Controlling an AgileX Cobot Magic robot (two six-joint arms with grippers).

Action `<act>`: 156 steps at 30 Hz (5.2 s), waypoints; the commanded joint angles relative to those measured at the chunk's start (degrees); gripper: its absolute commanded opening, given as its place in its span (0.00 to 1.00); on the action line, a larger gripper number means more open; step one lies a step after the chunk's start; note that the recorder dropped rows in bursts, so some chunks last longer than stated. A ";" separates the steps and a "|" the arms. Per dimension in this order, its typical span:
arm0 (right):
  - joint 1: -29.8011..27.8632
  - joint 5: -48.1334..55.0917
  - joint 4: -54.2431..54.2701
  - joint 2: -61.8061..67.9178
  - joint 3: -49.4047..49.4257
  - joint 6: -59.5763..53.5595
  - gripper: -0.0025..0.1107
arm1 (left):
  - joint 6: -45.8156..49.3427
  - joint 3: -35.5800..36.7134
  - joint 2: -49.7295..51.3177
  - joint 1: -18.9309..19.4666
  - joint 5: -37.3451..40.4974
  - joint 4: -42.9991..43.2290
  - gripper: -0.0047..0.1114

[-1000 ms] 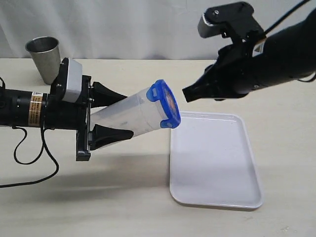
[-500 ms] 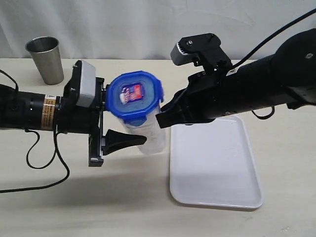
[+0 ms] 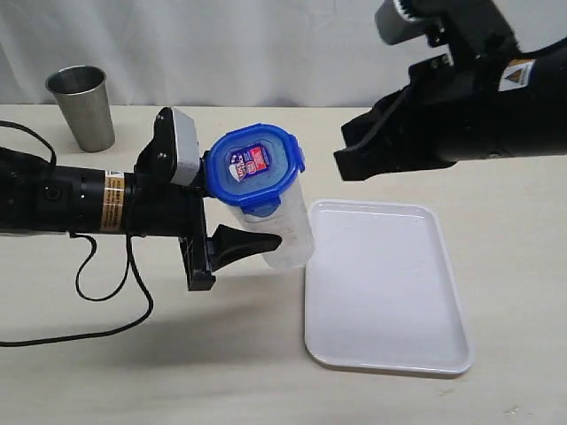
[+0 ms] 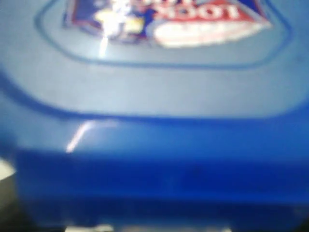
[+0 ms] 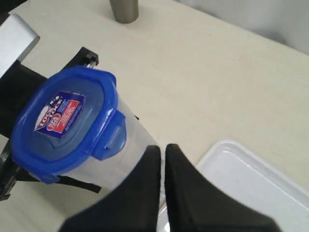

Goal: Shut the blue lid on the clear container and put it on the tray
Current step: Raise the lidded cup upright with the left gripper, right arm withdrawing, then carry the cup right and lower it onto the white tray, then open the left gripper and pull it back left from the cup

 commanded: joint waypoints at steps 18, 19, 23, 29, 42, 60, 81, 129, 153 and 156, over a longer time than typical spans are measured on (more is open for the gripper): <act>-15.32 -1.85 -13.30 -13.40 1.99 12.97 0.06 | 42.92 -36.24 16.49 -29.95 76.44 16.50 0.04; -15.32 -1.85 -13.30 -13.40 1.99 12.84 0.06 | 42.92 -36.24 16.50 -30.36 78.17 19.48 0.04; -15.32 -1.85 -13.30 -13.40 1.99 12.72 0.06 | 42.70 -36.24 16.50 -31.95 82.04 25.41 0.04; -15.32 -1.62 -13.30 -13.40 1.99 12.71 0.06 | 42.70 -36.24 16.50 -32.66 82.95 25.66 0.04; -15.32 -1.17 -13.30 -13.40 1.99 12.71 0.06 | 31.78 -36.24 16.50 -32.85 79.53 10.42 0.04; -15.32 -0.55 -13.30 -13.40 1.99 12.71 0.06 | -16.81 -34.85 16.15 -21.86 25.26 -14.40 0.04; -15.32 0.24 -12.65 -13.40 2.10 13.20 0.06 | -36.57 -34.75 23.96 -18.08 14.06 17.02 0.04; -15.32 1.64 -11.54 -13.40 2.10 12.99 0.06 | -41.71 -34.75 18.49 -13.58 11.71 26.78 0.80; -15.09 -0.64 -7.10 -20.87 2.26 8.61 0.06 | -70.57 -31.69 -4.76 18.50 1.02 26.78 0.04; -15.09 -5.03 -7.01 -26.37 5.19 8.61 0.06 | -73.30 -25.17 -11.21 19.15 14.04 26.78 0.04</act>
